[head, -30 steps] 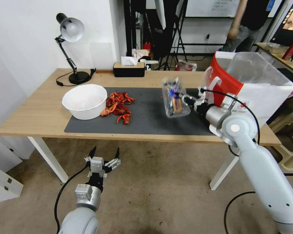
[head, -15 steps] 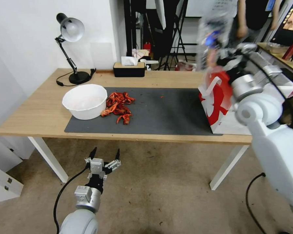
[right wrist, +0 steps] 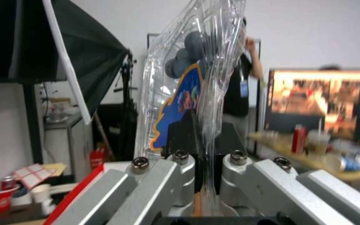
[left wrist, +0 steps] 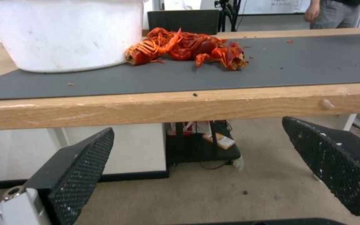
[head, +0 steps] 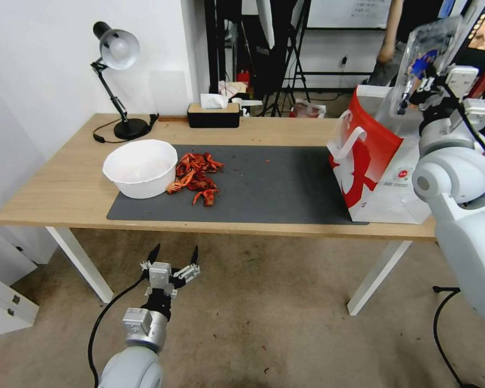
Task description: Close the takeout container lid, then place the container into the takeout bag.
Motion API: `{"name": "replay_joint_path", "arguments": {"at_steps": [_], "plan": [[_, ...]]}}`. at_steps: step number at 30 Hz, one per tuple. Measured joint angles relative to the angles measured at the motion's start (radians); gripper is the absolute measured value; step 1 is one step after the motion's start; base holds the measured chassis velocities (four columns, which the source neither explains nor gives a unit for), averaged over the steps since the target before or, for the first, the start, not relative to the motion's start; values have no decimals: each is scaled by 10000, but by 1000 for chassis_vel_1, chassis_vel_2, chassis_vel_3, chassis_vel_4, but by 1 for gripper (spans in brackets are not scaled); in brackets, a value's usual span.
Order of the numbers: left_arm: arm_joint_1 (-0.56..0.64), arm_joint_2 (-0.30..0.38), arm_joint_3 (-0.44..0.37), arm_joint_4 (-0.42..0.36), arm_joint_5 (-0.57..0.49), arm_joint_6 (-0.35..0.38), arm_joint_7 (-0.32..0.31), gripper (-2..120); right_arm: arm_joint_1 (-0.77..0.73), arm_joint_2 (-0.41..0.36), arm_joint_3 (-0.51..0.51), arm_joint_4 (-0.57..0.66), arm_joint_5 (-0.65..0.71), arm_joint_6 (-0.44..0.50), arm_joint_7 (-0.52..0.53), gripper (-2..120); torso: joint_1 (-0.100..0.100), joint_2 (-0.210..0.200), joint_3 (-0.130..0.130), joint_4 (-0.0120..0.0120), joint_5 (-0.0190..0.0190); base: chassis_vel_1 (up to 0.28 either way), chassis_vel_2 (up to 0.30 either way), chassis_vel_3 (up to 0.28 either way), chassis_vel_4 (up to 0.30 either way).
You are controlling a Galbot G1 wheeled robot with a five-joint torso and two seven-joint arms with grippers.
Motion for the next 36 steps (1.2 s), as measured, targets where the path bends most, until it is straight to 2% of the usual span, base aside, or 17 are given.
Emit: {"name": "replay_joint_path", "arguments": {"at_steps": [2,3,6,7,11,14,15,19,20,23,24,27,28,32,33,35,36], "plan": [[17,-14,-38,-48,-9,1,-3,100,-54,51,74,133,942,-114,378,7,0,0,-1,0,-2,0,0,0,0],[17,-14,-38,-48,-9,1,-3,100,-54,51,74,133,942,-114,378,7,0,0,-1,0,-2,0,0,0,0],[135,-22,-99,-139,-9,5,-8,100,-171,102,204,136,1601,-226,529,22,0,0,0,0,-1,0,0,0,0],[135,-22,-99,-139,-9,5,-8,100,-171,102,204,136,1601,-226,529,22,0,0,0,0,-1,0,0,0,0],[238,-32,-131,-190,-6,5,-11,100,-263,149,242,3,1705,-286,545,34,0,1,0,0,0,0,0,0,0],[295,-82,-132,-245,34,5,-15,100,-276,191,243,-131,1728,-299,565,48,1,0,0,1,0,0,0,0,0],[295,-82,-132,-245,34,5,-15,100,-276,191,243,-131,1728,-299,565,48,1,0,0,1,0,0,0,0,0],[330,-146,-94,-270,114,18,-25,100,-272,191,226,-186,1796,-205,405,68,0,0,0,0,0,0,0,0,0],[330,-146,-94,-270,114,18,-25,100,-272,191,226,-186,1796,-205,405,68,0,0,0,0,0,0,0,0,0],[320,-168,-92,-275,129,31,-33,100,-290,119,226,17,2106,313,-386,83,1,1,0,1,-1,0,0,0,0],[320,-168,-92,-275,129,31,-33,100,-290,119,226,17,2106,313,-386,83,1,1,0,1,-1,0,0,0,0],[296,-170,-94,-299,127,44,-28,100,-471,-22,234,425,2239,933,-1793,96,0,0,-1,0,-1,0,0,0,0],[296,-170,-94,-299,127,44,-28,100,-471,-22,234,425,2239,933,-1793,96,0,0,-1,0,-1,0,0,0,0],[287,-194,-141,-305,130,45,20,100,-1123,-234,232,1001,1912,1273,-4356,100,0,0,-1,1,-3,0,0,0,0],[287,-194,-141,-305,130,45,20,100,-1123,-234,232,1001,1912,1273,-4356,100,0,0,-1,1,-3,0,0,0,0],[302,-203,-199,-304,152,45,27,100,-1648,-313,264,1243,1515,1285,-5289,100,0,1,-1,1,-1,0,0,0,0],[302,-203,-199,-304,152,45,27,100,-1648,-313,264,1243,1515,1285,-5289,100,0,1,-1,1,-1,0,0,0,0]]}}
